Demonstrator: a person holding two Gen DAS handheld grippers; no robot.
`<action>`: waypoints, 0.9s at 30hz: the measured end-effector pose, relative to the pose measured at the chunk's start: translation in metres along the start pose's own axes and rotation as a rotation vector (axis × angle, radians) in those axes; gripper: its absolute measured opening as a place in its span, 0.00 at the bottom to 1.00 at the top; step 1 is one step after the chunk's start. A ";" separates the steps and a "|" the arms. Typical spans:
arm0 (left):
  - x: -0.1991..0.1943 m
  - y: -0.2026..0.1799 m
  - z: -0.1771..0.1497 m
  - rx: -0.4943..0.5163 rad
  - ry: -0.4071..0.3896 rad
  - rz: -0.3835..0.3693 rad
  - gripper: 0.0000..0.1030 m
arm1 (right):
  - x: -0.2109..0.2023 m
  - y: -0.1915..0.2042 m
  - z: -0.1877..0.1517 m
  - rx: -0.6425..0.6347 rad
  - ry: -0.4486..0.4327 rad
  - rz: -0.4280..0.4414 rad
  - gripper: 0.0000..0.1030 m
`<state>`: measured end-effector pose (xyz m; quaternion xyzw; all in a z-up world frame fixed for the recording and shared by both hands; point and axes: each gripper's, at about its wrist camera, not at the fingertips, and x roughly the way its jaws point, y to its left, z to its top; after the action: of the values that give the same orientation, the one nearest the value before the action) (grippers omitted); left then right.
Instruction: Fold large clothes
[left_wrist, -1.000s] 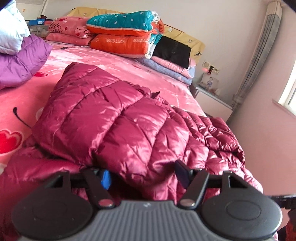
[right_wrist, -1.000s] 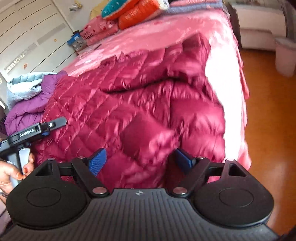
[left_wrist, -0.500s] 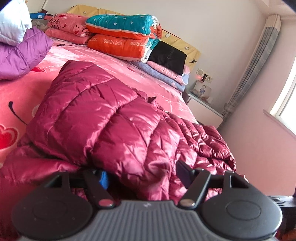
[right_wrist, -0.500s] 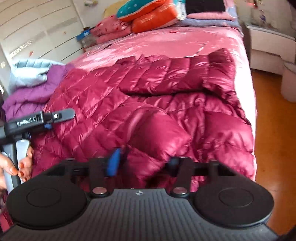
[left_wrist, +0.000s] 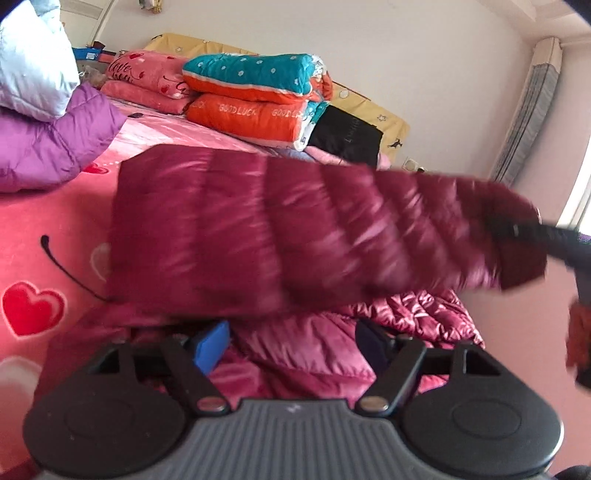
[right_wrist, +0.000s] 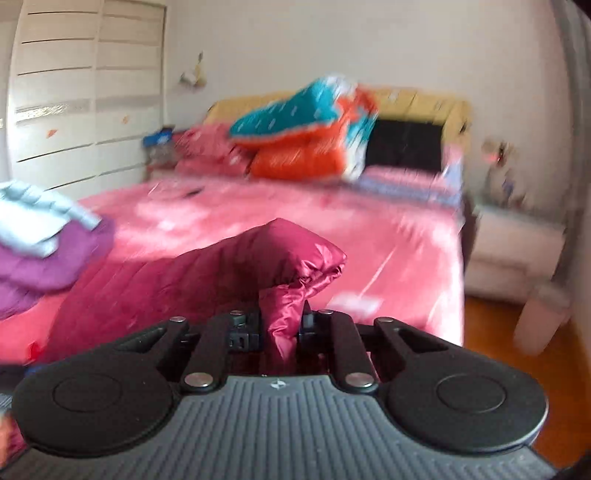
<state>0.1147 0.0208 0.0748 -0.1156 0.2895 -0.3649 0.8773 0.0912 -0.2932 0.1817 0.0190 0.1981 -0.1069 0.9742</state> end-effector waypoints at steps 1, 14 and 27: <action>0.002 0.000 -0.001 0.000 0.005 0.004 0.73 | 0.009 -0.008 0.006 0.001 -0.008 -0.024 0.16; 0.008 0.008 -0.008 0.034 0.018 0.089 0.72 | 0.131 -0.105 -0.051 0.251 0.368 -0.108 0.35; 0.006 0.026 -0.006 -0.056 -0.008 0.213 0.69 | 0.095 -0.077 -0.026 0.084 0.173 -0.177 0.94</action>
<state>0.1293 0.0350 0.0573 -0.1103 0.3067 -0.2610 0.9086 0.1496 -0.3855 0.1208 0.0511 0.2775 -0.1988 0.9386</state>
